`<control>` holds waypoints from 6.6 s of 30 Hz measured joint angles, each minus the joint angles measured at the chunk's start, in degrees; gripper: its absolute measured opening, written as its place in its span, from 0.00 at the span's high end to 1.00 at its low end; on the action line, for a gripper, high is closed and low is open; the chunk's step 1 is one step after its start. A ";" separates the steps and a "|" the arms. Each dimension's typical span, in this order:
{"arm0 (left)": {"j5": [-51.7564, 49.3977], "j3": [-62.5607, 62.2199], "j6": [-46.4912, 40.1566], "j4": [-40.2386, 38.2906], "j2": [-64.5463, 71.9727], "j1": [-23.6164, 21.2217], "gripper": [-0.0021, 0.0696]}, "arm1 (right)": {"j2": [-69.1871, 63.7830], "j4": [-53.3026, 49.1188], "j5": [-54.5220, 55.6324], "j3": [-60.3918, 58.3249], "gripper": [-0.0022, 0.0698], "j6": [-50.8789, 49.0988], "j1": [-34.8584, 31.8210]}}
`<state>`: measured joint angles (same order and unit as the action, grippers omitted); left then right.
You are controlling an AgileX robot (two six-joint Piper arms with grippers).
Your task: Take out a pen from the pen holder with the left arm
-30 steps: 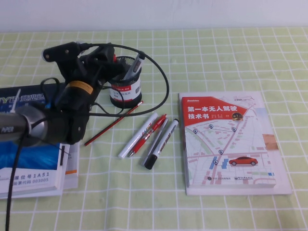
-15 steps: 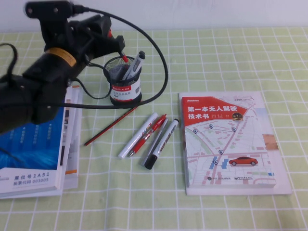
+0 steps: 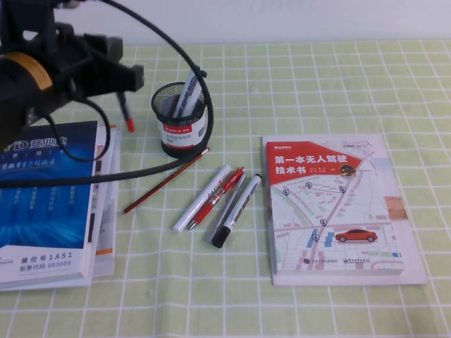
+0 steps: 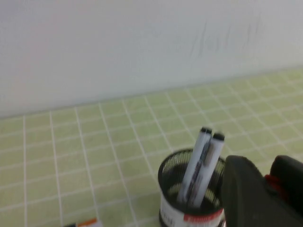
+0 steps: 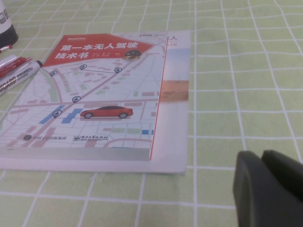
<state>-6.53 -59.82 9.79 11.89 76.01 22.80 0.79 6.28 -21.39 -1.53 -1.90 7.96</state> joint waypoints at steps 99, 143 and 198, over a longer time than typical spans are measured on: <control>-46.26 -47.08 -29.99 -8.74 51.28 9.62 0.77 | 0.00 0.12 0.00 0.00 0.99 0.00 0.00; -31.22 7.72 -12.10 -8.10 -13.96 10.83 0.97 | 0.00 0.12 0.00 0.00 0.99 0.00 0.00; -9.71 61.18 -14.29 -13.81 -76.50 -19.97 0.98 | 0.00 0.23 -0.12 0.00 0.99 0.00 0.00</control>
<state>-16.24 1.36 -4.50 -1.92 -0.49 2.83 0.79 6.51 -21.51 -1.53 -1.90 7.96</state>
